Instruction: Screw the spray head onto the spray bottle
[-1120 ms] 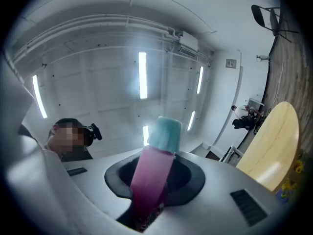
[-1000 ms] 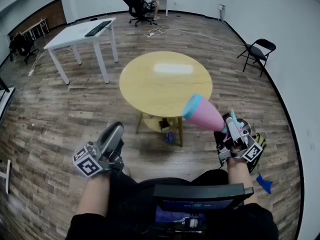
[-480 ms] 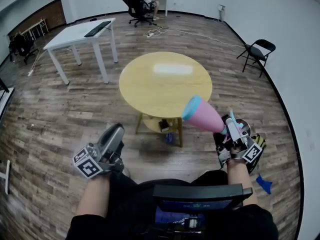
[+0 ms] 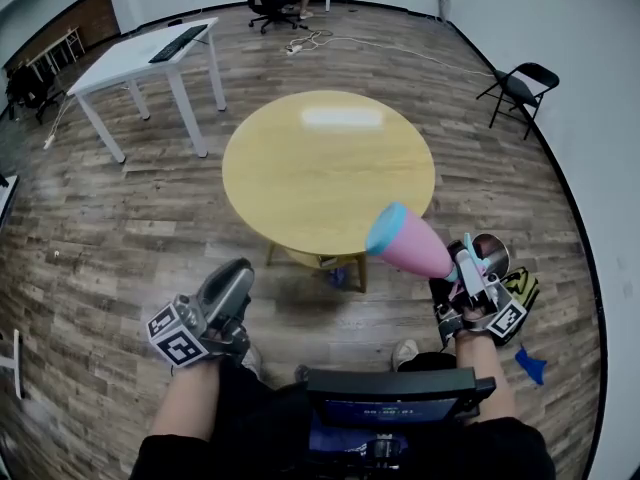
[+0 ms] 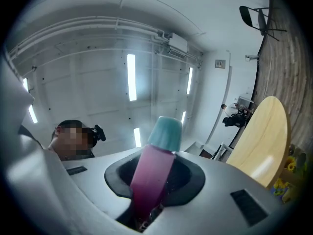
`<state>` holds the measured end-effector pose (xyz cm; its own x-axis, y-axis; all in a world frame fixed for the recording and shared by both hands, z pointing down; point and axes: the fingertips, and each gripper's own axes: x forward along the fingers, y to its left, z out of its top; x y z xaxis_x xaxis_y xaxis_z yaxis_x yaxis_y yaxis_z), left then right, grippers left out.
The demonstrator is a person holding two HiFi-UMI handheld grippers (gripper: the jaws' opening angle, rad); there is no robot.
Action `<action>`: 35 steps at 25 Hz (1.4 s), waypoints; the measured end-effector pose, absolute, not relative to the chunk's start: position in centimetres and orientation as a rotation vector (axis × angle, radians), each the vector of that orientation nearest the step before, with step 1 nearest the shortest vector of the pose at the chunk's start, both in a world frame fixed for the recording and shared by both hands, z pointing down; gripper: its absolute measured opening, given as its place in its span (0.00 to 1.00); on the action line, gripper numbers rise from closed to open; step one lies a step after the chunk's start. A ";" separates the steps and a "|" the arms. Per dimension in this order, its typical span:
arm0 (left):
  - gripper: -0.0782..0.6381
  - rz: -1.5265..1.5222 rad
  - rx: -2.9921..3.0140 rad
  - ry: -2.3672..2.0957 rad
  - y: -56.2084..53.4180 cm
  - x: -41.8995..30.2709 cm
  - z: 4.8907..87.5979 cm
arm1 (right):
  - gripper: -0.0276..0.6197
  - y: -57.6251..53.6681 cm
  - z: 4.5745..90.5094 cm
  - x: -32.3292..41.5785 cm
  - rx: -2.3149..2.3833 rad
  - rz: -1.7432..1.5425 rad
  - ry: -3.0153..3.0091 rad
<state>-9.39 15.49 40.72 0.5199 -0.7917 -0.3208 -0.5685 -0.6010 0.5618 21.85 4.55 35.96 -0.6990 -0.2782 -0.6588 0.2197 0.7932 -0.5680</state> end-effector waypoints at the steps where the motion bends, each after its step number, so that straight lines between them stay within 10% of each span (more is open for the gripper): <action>1: 0.25 -0.770 2.376 -1.111 13.0 -10.1 41.7 | 0.17 2.3 37.1 21.1 -0.055 -0.827 2.190; 31: 0.26 -0.729 2.599 -0.950 -14.3 -14.1 35.1 | 0.16 -22.6 31.7 10.1 0.014 -0.777 2.293; 35: 0.64 -0.356 2.998 -0.962 -15.4 -9.7 33.8 | 0.16 -22.9 33.2 6.7 0.165 -0.989 2.338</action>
<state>-9.72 -15.36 33.75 0.7905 -0.5713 -0.2206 -0.5773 -0.8154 0.0430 6.70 -22.93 33.21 -0.8192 -0.1099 -0.5629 0.3273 0.7164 -0.6161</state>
